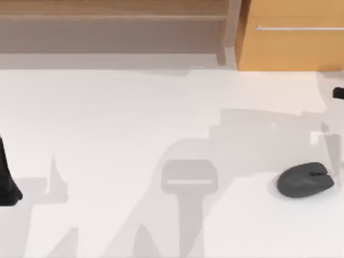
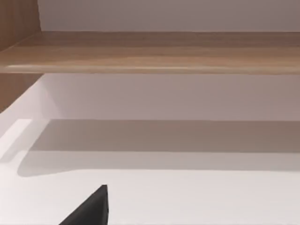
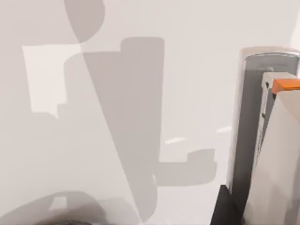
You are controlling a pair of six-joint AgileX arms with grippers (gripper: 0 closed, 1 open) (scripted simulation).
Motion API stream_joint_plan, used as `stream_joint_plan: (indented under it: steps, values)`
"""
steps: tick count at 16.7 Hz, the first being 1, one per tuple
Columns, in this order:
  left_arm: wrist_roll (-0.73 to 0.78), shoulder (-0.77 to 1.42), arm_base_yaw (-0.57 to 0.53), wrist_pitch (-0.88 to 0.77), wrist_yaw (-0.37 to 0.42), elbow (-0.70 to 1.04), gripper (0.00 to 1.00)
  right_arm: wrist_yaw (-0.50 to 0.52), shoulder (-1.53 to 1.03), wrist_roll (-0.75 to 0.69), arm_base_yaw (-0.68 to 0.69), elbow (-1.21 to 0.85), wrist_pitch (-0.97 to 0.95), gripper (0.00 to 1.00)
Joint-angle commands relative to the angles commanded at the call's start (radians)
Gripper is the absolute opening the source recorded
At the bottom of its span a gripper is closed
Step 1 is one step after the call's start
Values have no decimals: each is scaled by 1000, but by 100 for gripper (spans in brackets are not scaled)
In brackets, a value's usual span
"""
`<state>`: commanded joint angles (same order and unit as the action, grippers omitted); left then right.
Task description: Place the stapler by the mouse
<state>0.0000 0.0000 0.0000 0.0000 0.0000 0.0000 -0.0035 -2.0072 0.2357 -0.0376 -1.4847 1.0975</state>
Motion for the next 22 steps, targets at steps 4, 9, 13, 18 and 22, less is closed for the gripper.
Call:
stream_joint_plan:
  steps: [4, 9, 13, 18, 22]
  values:
    - [0, 0, 0, 0, 0, 0, 100, -1, -202, -4, 127, -313, 90, 0]
    - [0, 0, 0, 0, 0, 0, 100, 3, -341, -9, 232, -538, 147, 0]
    - [0, 0, 0, 0, 0, 0, 100, 3, -352, -10, 241, -555, 151, 0]
    - [0, 0, 0, 0, 0, 0, 100, 4, -356, -7, 239, -551, 147, 0]
    - [0, 0, 0, 0, 0, 0, 100, 11, -373, -15, 256, -541, 147, 0]
